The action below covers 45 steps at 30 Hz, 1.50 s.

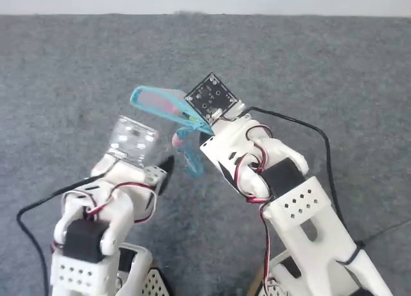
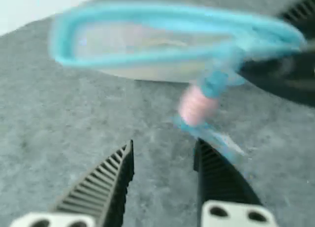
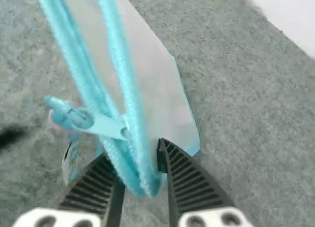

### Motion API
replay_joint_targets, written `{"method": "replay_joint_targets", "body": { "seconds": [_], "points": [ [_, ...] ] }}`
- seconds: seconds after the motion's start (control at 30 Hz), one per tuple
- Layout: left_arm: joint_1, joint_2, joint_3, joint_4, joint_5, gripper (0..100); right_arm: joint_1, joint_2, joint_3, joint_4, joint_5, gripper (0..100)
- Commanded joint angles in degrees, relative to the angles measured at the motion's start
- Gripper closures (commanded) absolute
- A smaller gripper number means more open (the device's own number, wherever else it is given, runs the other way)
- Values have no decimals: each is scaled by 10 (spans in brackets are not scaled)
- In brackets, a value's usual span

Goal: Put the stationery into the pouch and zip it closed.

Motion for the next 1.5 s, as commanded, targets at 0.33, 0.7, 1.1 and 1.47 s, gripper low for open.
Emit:
{"method": "replay_joint_targets", "body": {
  "seconds": [0.33, 0.7, 1.1, 1.47],
  "points": [
    [9, 5, 57, -93, 9, 705, -59, -13, -51, 56, -12, 992],
    [-22, 3, 74, -144, 36, 887, -82, -7, -21, 54, 1, 992],
    [-28, 3, 75, -146, 36, 988, -36, -7, 60, 18, 35, 992],
    [-114, 5, 74, -150, 33, 989, 15, -7, 110, -1, 69, 992]
  ]
}}
